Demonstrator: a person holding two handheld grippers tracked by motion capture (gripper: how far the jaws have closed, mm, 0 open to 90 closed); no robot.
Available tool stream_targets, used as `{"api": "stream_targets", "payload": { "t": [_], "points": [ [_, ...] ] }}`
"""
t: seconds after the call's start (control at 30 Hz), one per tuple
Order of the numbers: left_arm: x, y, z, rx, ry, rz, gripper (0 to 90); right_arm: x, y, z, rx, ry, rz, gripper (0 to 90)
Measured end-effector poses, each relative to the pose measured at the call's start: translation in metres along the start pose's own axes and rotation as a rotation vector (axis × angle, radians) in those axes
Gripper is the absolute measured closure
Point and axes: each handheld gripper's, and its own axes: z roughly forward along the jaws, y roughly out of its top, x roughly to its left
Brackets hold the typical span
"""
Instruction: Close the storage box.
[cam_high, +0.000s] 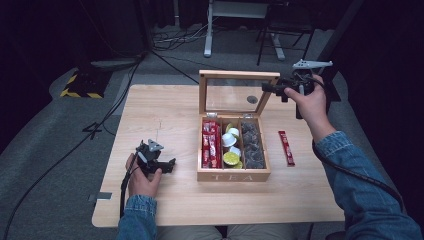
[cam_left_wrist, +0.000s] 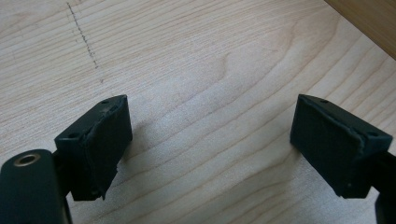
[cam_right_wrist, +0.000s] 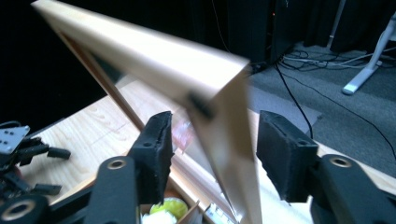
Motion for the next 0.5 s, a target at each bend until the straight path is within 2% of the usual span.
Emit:
{"api": "stream_targets", "payload": {
  "t": [0.07,0.17,0.33,0.5],
  "points": [
    [0.000,0.000,0.000,0.000,0.000,0.000,13.2,0.006,-0.001,-0.003,0.016,0.009,-0.018,41.9],
    [0.000,0.000,0.000,-0.001,0.000,0.000,13.2,0.014,-0.003,-0.008,0.029,-0.006,-0.051,41.5],
    [0.000,0.000,0.000,0.000,0.000,0.000,13.1,0.023,-0.005,-0.017,0.043,-0.020,-0.056,41.1],
    [0.000,0.000,0.000,0.000,-0.001,-0.003,13.2,0.030,-0.008,-0.023,0.072,-0.045,-0.080,41.0]
  ]
}}
